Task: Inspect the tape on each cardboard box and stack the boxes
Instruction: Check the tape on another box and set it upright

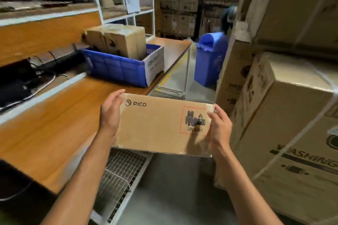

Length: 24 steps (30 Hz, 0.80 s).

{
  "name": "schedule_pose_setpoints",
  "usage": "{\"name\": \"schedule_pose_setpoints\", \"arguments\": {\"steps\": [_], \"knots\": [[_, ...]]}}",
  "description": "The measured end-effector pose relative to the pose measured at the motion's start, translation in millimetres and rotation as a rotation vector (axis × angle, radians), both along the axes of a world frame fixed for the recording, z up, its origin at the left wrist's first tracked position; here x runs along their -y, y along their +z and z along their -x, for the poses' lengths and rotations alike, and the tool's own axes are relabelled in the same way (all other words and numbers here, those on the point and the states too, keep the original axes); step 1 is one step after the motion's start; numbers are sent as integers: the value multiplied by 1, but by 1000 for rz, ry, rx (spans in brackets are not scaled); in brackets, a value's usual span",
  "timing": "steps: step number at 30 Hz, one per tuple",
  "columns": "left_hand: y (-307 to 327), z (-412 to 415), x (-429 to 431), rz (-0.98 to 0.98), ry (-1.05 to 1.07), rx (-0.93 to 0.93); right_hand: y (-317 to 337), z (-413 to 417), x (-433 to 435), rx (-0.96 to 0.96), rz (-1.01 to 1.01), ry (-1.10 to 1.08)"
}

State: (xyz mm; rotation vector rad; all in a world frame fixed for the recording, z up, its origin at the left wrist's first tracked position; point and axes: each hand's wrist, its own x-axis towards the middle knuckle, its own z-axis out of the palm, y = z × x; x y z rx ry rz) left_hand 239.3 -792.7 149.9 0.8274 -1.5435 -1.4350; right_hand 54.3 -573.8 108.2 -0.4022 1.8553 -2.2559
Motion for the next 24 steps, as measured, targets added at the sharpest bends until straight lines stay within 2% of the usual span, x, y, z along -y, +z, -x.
{"name": "schedule_pose_setpoints", "arguments": {"steps": [6, 11, 15, 19, 24], "knots": [[7, -66, 56, -7, 246, -128, 13, -22, 109, -104, -56, 226], [-23, -121, 92, -29, 415, -90, -7, -33, 182, -136, -97, 467], [-53, -157, 117, -120, 510, -105, -21, -47, 223, -193, -193, 659], [-80, -172, 134, -162, 565, 2, -38, -56, 251, -211, -245, 755], [-96, -177, 152, -117, 568, 136, -59, -62, 275, -176, -249, 800]]}}
